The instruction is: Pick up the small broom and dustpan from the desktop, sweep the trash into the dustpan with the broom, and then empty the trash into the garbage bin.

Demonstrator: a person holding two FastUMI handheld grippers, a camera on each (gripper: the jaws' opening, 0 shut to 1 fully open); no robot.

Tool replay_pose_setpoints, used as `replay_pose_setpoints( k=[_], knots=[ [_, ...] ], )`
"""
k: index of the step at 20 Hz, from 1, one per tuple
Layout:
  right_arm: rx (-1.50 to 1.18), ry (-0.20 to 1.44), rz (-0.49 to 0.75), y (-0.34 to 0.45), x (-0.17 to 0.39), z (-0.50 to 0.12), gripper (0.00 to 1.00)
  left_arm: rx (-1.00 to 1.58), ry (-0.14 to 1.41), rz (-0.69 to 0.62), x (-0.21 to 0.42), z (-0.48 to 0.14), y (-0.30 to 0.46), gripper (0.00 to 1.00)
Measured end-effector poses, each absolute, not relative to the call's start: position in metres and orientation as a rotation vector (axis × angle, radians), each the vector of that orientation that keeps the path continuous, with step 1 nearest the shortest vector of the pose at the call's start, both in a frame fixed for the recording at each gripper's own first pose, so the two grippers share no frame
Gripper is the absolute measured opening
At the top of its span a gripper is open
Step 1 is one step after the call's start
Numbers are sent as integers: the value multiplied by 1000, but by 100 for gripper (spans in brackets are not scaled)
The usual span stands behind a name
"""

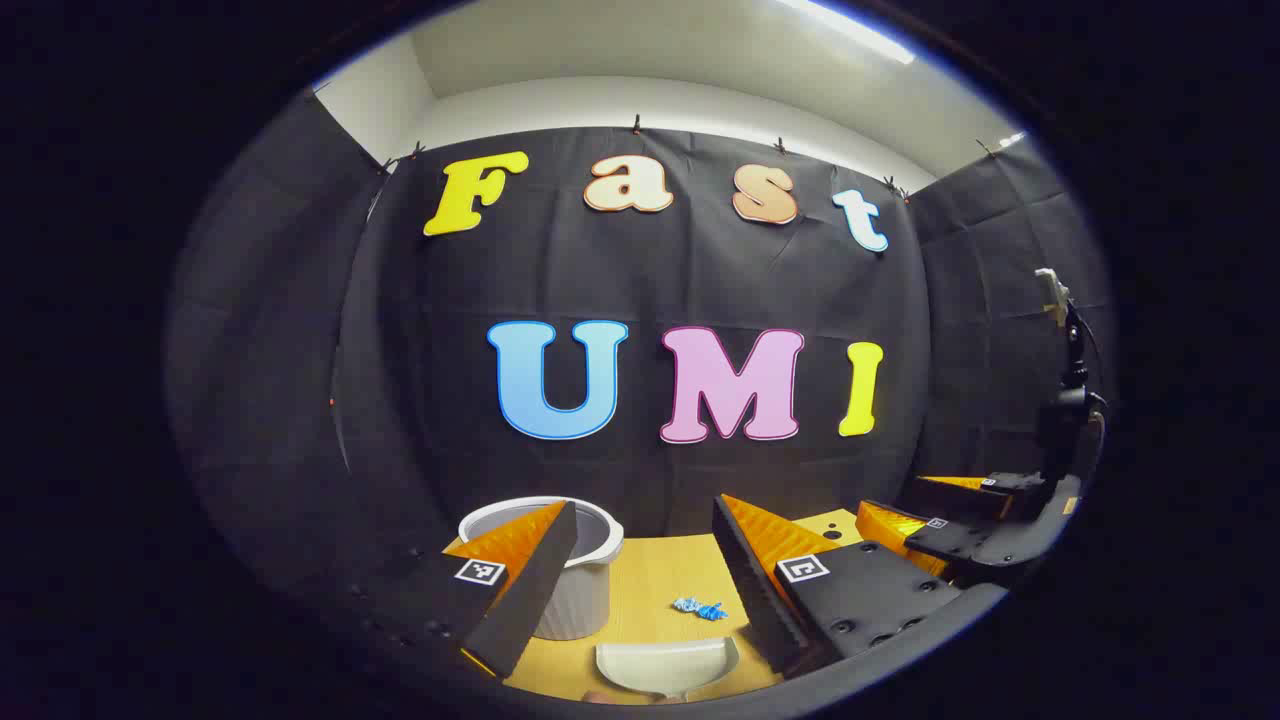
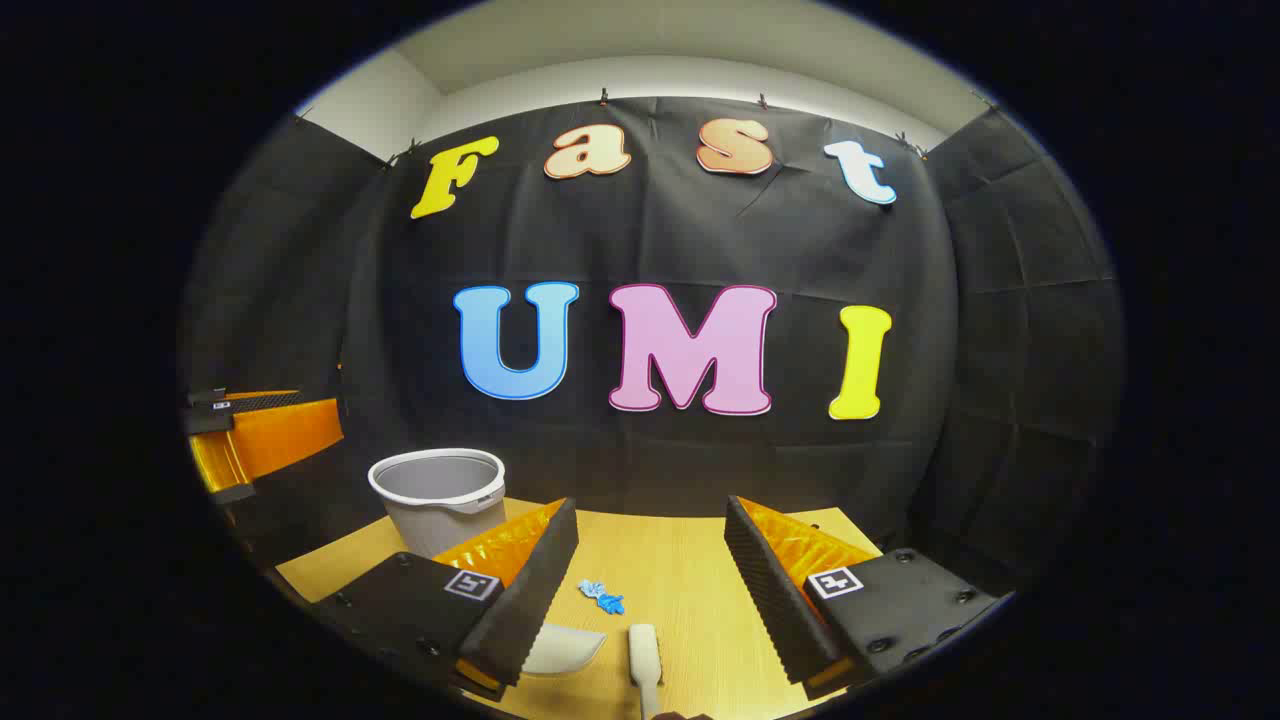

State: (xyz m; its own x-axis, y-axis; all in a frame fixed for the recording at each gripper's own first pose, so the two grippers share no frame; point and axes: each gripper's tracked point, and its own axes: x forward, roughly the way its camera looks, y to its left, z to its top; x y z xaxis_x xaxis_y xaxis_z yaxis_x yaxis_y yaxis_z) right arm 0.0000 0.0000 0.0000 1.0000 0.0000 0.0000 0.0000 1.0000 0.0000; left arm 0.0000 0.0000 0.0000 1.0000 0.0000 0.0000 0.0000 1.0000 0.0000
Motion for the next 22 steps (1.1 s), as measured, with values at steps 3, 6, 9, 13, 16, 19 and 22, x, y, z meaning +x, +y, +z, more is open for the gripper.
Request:
replay_pose_setpoints(
  k=[3,6,9,13,16,19,22],
  knots=[
    [24,-20,24,-1,5,7,96,-11,2,31,1,-1,-7,81],
    [39,-9,55,2,7,4,96,-22,27,59,3,-5,-3,81],
    [28,-2,77,6,9,-1,95,-39,58,86,2,-13,3,81],
    [53,3,107,11,9,-6,96,-59,89,123,0,-24,12,81],
    [53,17,134,19,14,-17,95,-117,99,124,0,-35,9,81],
    [56,90,140,17,17,-39,96,-125,99,155,-4,-37,15,81],
    [75,106,140,21,22,-41,96,-100,86,179,-10,-35,25,81]
  ],
)
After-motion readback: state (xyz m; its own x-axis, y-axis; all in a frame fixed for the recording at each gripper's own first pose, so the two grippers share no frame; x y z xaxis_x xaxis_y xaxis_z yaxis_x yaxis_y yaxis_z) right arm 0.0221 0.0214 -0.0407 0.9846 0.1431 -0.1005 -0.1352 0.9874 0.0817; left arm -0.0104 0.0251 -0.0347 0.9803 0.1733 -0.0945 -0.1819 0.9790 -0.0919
